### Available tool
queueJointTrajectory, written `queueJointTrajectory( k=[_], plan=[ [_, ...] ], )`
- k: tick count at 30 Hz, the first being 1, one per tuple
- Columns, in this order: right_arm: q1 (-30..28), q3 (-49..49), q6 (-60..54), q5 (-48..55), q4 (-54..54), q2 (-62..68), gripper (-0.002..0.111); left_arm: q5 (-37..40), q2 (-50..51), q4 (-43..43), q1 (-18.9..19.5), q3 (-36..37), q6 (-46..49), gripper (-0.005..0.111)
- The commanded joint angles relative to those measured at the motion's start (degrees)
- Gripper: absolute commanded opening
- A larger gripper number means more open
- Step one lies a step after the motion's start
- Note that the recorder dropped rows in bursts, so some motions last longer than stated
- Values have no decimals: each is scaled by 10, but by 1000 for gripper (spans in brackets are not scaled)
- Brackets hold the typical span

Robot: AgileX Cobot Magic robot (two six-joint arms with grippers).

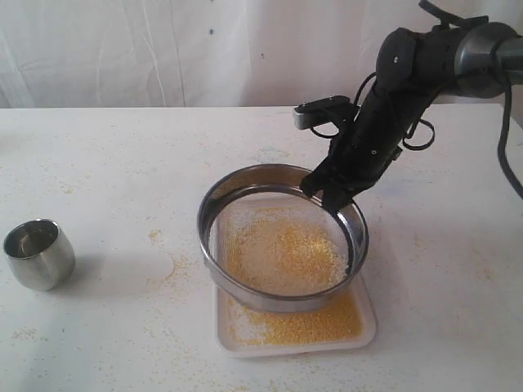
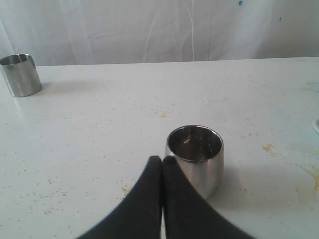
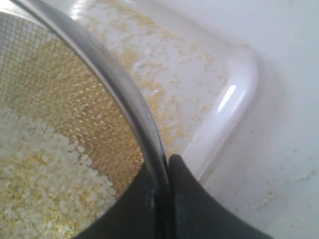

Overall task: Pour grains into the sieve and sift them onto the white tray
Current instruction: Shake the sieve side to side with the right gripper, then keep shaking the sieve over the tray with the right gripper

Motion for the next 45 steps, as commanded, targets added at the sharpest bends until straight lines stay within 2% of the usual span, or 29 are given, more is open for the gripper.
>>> queueJointTrajectory(
  k=[1, 2, 4, 5, 8, 10, 11, 13, 14, 16, 17, 19, 20, 23, 24, 27, 30, 33, 34, 35, 36, 37, 38, 39, 40, 41, 42, 44, 45],
  plan=[
    [6, -1, 138, -34, -19, -9, 0, 2, -3, -5, 0, 2, 1, 0],
    [6, -1, 112, -24, -9, -9, 0, 2, -3, -5, 0, 2, 1, 0],
    [16, -1, -100, 57, 31, -9, 0, 2, -3, -5, 0, 2, 1, 0],
    [18, -1, -103, 63, 16, -9, 0, 2, -3, -5, 0, 2, 1, 0],
    [14, -1, 159, -13, -88, -9, 0, 2, -3, -5, 0, 2, 0, 0],
    [20, -3, -28, 63, -56, -8, 0, 2, -3, -5, 0, 2, 0, 0],
    [24, -5, -46, 75, -62, -8, 0, 2, -3, -5, 0, 2, 0, 0],
    [23, -8, 122, 29, -114, -8, 0, 2, -3, -5, 0, 2, 0, 0],
    [23, -11, 146, 30, -117, -8, 0, 2, -3, -5, 0, 2, 0, 0],
    [30, -22, -3, 105, -96, -4, 0, 2, -3, -5, 0, 2, 0, 0],
    [31, -25, -16, 108, -108, -4, 0, 2, -3, -5, 0, 2, 0, 0],
    [28, -28, 150, 44, -148, -4, 0, 2, -3, -5, 0, 2, 0, 0],
    [25, -30, 165, 38, -145, -6, 0, 2, -3, -5, 0, 2, 0, 0],
    [27, -35, -41, 107, -53, -4, 0, 2, -3, -5, 0, 2, 0, 0],
    [27, -35, -30, 97, -59, -4, 0, 2, -3, -5, 0, 2, 0, 0],
    [18, -35, 159, 27, -97, -5, 0, 2, -3, -5, 0, 2, 0, 0],
    [24, -35, -63, 100, -38, -5, 0, 2, -3, -5, 0, 2, 0, 0],
    [18, -35, 159, 28, -80, -5, 0, 2, -3, -5, 0, 2, 0, 0],
    [18, -35, 95, 43, -52, -5, 0, 2, -3, -5, 0, 2, 0, 0],
    [23, -35, -53, 87, 8, -5, 0, 2, -3, -5, 0, 2, 0, 0],
    [23, -34, -29, 67, -6, -5, 0, 2, -3, -5, 0, 2, 0, 0],
    [21, -34, 153, 9, -32, -5, 0, 2, -3, -5, 0, 2, 0, 0],
    [23, -34, 118, 22, -6, -5, 0, 2, -3, -5, 0, 2, 0, 0],
    [36, -34, -83, 84, 43, -4, 0, 2, -3, -5, 0, 2, 0, 0],
    [39, -34, -82, 88, 27, -4, 0, 2, -3, -5, 0, 2, 0, 0],
    [35, -34, 126, 1, -65, -4, 0, 2, -3, -5, 0, 2, 0, 0],
    [34, -34, 210, -14, -83, -4, 0, 2, -3, -5, 0, 2, 0, 0],
    [49, -34, -73, 103, -46, -3, 0, 2, -3, -5, 0, 2, 0, 0],
    [49, -34, 34, 68, -92, -3, 0, 2, -3, -5, 0, 2, 0, 0]
  ],
)
